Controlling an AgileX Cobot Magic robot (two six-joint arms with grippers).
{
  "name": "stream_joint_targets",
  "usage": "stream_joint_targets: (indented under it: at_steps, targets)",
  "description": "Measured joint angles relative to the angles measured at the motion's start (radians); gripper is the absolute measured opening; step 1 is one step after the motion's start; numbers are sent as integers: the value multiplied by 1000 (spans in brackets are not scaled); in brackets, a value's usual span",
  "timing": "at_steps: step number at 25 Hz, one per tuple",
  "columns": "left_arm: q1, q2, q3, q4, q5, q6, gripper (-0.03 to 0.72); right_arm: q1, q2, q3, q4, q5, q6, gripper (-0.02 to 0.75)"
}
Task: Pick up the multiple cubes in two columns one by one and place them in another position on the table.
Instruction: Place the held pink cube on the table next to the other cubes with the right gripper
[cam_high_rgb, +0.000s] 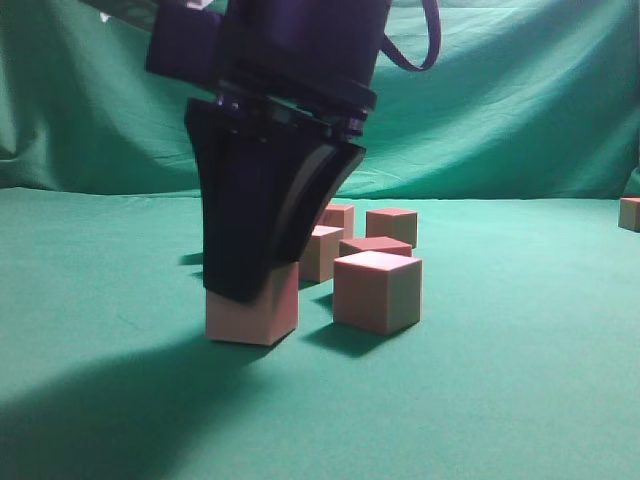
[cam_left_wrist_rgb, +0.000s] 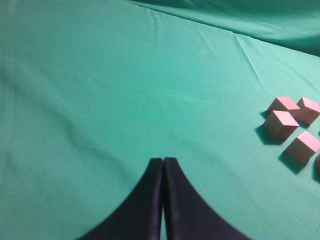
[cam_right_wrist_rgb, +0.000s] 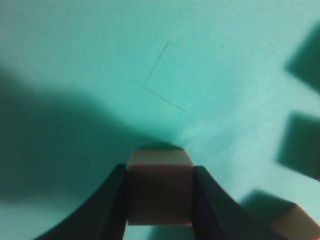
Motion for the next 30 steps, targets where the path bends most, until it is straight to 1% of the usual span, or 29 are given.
stream_joint_targets:
  at_steps: [5,15,20,22,23,26,29,30]
  targets:
    - [0,0,0,0,0,0,0,0,1,-8,-49,8,0,274]
    - [0,0,0,0,0,0,0,3,8,-8,-70,12,0,274]
    - [0,0,0,0,0,0,0,3,18,-8,-80,16,0,454]
    - [0,0,0,0,0,0,0,3,18,-8,-80,21,0,537]
    - [0,0,0,0,0,0,0,3,18,-13,-78,31,0,565]
    - [0,0,0,0,0,0,0,3,19,-60,-77,83,2,564]
    - [0,0,0,0,0,0,0,3,23,-149,-77,149,6,564]
    - [0,0,0,0,0,0,0,3,23,-186,-75,175,8,605]
